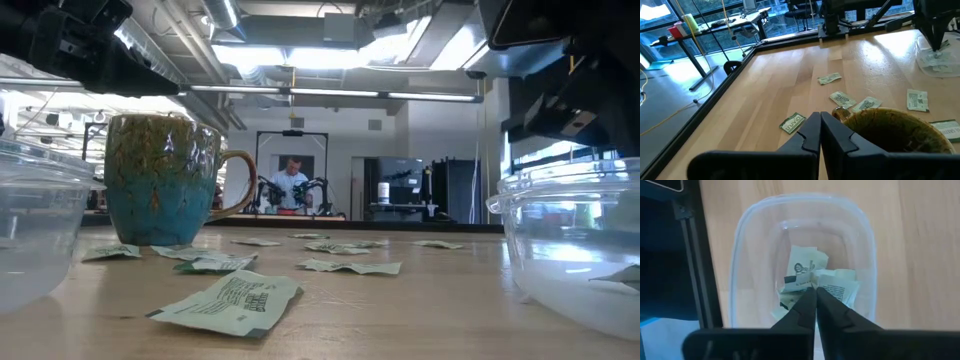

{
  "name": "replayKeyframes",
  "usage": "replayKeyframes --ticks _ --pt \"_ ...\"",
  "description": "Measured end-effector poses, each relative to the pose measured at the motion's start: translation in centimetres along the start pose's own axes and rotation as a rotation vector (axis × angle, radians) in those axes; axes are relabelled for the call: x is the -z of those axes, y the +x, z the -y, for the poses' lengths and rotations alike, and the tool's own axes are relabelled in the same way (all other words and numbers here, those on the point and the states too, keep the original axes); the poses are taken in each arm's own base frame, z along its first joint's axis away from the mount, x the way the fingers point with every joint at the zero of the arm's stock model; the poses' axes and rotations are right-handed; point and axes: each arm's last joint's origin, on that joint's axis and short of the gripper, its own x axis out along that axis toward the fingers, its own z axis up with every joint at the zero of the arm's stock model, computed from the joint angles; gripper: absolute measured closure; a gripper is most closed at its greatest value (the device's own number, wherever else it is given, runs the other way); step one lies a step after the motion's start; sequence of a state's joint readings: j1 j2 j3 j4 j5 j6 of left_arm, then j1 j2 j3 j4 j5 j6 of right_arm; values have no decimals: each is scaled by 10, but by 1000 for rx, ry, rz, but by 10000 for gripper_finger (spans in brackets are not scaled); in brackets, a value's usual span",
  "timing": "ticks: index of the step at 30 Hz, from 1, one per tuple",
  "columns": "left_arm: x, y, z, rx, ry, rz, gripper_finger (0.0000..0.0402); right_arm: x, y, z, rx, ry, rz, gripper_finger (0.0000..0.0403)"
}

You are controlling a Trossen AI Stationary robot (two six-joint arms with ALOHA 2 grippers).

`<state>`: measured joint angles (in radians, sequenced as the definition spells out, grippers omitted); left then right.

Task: Pick and place items into bin
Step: Put the white stevia packet into the right transparent bin

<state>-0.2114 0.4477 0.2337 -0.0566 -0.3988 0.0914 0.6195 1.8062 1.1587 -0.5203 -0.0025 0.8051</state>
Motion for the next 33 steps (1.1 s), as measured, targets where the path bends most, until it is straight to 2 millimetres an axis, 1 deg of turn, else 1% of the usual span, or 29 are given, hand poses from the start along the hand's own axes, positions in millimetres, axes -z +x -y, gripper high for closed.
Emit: replayKeyframes --ticks 6,9,11,15,18,21,23,27,33 --pt "0 0 0 0 0 0 398 1 0 1 14 2 -14 329" --pt "0 0 0 0 0 0 398 0 -4 0 30 0 -29 311" --pt "0 0 0 0 0 0 398 -5 -11 -4 43 1 -25 305" --pt "0 0 0 0 0 0 398 -16 -33 -8 145 3 -10 303" --pt "0 0 0 0 0 0 396 -25 -50 -4 230 -6 -38 303" --pt "0 0 0 0 0 0 396 -35 -66 6 302 -22 -96 303" --pt "0 0 0 0 0 0 397 -43 -74 17 337 -21 -128 303" --pt "0 0 0 0 0 0 397 -62 -83 45 354 -52 -143 303" --pt "0 0 0 0 0 -1 397 -90 -89 92 371 -65 -151 303"
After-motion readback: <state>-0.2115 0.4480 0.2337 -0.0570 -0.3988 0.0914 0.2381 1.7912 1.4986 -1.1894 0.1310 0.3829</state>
